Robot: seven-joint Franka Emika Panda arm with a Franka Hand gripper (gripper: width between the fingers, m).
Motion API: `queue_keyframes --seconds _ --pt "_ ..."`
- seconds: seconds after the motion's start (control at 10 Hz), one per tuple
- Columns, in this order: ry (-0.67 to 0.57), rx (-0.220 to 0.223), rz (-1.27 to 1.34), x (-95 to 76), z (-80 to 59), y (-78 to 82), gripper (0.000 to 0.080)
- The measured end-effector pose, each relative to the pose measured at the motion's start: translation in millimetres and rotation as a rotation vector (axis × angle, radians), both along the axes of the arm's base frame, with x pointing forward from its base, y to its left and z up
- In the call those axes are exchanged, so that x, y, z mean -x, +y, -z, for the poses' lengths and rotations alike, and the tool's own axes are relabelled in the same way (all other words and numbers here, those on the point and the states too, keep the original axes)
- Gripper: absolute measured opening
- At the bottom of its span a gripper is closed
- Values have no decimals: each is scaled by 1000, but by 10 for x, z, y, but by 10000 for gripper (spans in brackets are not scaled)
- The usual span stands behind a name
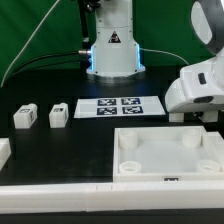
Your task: Assemble one leg
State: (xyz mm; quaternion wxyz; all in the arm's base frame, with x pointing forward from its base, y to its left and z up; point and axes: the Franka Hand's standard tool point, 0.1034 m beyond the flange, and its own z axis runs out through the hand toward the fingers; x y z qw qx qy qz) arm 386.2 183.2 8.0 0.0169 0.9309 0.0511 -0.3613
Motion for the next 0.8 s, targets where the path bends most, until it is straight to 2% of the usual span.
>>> queue_keyframes --seconds 0.1,0.3,0.6,0.7,0.8 --pt "-1 1 3 -26 -80 -30 291" --pt "-3 13 16 -64 -425 -158 291" --pt "-29 -6 28 -199 -942 -473 292" --pt "-80 -12 33 -219 -866 -434 292" --pt "-69 -11 25 -167 -842 -420 292"
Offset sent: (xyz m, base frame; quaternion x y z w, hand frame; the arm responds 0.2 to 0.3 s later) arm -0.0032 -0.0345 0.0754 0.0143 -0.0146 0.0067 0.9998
